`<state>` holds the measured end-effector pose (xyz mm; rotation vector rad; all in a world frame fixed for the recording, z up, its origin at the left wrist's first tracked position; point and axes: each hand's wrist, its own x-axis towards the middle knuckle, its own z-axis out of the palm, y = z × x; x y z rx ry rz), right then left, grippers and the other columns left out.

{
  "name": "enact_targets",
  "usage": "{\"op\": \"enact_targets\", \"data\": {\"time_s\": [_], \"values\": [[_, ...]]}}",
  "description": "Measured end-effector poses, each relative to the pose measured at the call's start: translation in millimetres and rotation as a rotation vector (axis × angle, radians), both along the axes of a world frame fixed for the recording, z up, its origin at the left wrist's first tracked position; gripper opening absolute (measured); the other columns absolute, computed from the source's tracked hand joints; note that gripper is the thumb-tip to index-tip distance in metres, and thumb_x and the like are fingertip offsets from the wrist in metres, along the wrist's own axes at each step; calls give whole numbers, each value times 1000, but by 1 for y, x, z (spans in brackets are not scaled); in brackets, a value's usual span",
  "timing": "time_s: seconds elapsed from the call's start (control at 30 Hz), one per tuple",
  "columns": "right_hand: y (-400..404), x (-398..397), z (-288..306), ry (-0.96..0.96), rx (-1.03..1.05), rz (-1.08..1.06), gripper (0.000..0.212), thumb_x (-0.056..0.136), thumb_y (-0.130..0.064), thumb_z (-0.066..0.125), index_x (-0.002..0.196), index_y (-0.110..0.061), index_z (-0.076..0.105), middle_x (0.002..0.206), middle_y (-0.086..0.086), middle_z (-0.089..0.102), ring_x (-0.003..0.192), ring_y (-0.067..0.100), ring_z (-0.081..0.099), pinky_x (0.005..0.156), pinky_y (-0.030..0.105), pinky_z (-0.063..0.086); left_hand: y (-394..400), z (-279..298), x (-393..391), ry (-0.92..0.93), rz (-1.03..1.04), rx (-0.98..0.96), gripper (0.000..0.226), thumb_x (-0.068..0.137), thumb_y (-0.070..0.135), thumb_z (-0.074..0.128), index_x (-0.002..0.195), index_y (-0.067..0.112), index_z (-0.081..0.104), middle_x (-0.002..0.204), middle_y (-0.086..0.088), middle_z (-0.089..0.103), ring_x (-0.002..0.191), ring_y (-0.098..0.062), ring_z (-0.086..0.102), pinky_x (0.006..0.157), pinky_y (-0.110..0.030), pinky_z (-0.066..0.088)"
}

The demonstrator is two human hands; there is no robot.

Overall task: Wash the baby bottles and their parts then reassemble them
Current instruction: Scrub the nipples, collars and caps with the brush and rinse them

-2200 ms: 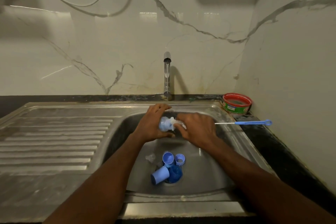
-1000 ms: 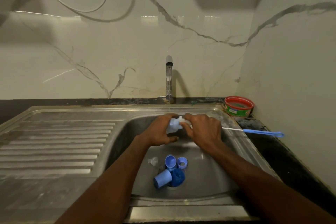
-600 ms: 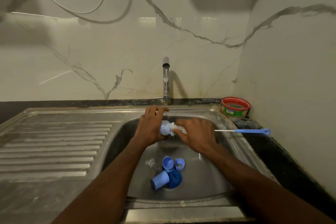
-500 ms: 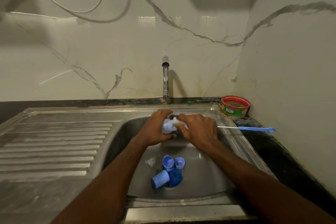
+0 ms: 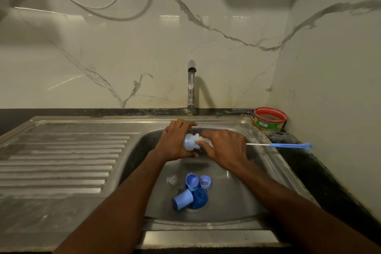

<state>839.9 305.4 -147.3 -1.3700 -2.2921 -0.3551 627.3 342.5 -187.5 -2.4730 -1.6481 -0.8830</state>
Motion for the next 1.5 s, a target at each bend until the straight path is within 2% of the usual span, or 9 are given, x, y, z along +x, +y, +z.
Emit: {"op": "enact_targets", "data": {"time_s": [0.17, 0.33, 0.43, 0.53, 0.77, 0.93, 1.07, 1.2, 1.5], "values": [[18, 6, -8, 79, -15, -283, 42, 97, -63, 48, 127, -37, 62, 110, -2, 72, 98, 22, 68, 73, 31, 46, -7, 0, 16, -92, -115, -233, 76, 84, 28, 82, 149, 18, 42, 137, 9, 51, 119, -3, 45, 99, -6, 35], [21, 13, -7, 126, -94, -238, 41, 94, -65, 51, 120, -37, 67, 106, -2, 72, 95, 21, 67, 68, 29, 41, -4, 8, 7, -18, -50, -43, 57, 79, 30, 83, 129, 26, 56, 128, 0, 61, 115, -18, 56, 102, -38, 48], [12, 12, -5, -35, -23, 9, 38, 93, -63, 54, 119, -38, 67, 101, -4, 73, 92, 20, 67, 67, 29, 37, -4, 7, -2, 89, 35, -3, 68, 61, 51, 88, 114, 34, 48, 116, 8, 54, 103, -11, 49, 83, -33, 48], [8, 7, -5, -30, 24, 109, 28, 95, -56, 55, 104, -34, 68, 83, -4, 70, 76, 20, 67, 62, 27, 34, 0, -4, -5, 45, -30, -41, 90, 59, 57, 86, 134, 30, 44, 133, 3, 48, 118, -14, 44, 94, -32, 43], [21, 9, -5, 168, -33, -274, 39, 96, -62, 50, 120, -35, 62, 101, -1, 72, 90, 23, 68, 70, 32, 49, -1, -2, 13, -49, -111, -92, 79, 83, 29, 80, 150, 23, 37, 148, -2, 45, 133, -15, 42, 110, -27, 35], [23, 2, -11, 112, -162, -234, 49, 93, -68, 46, 119, -33, 67, 105, -1, 72, 94, 21, 66, 75, 32, 48, 0, 13, 7, 119, 35, 180, 65, 70, 42, 88, 122, 24, 52, 121, 0, 53, 107, -16, 50, 77, -25, 41], [15, 4, -3, 88, -221, -9, 38, 92, -63, 55, 112, -35, 71, 99, -5, 72, 91, 16, 64, 69, 29, 37, -1, -2, 0, 54, -9, 115, 72, 68, 43, 88, 130, 26, 58, 135, -1, 49, 124, -20, 42, 95, -33, 45], [11, 4, -6, 229, -159, -111, 39, 95, -61, 52, 115, -33, 70, 102, -5, 72, 93, 17, 65, 71, 29, 38, -5, 0, 9, -34, -52, -28, 56, 72, 49, 86, 117, 26, 64, 114, 5, 67, 100, -8, 59, 91, -33, 51], [6, -12, 2, 26, -98, -303, 39, 98, -58, 50, 122, -32, 67, 102, -1, 70, 89, 19, 64, 68, 31, 41, 0, 17, 10, 343, 27, 166, 63, 75, 27, 86, 131, 22, 59, 130, -4, 63, 120, -23, 55, 103, -40, 46]]}}
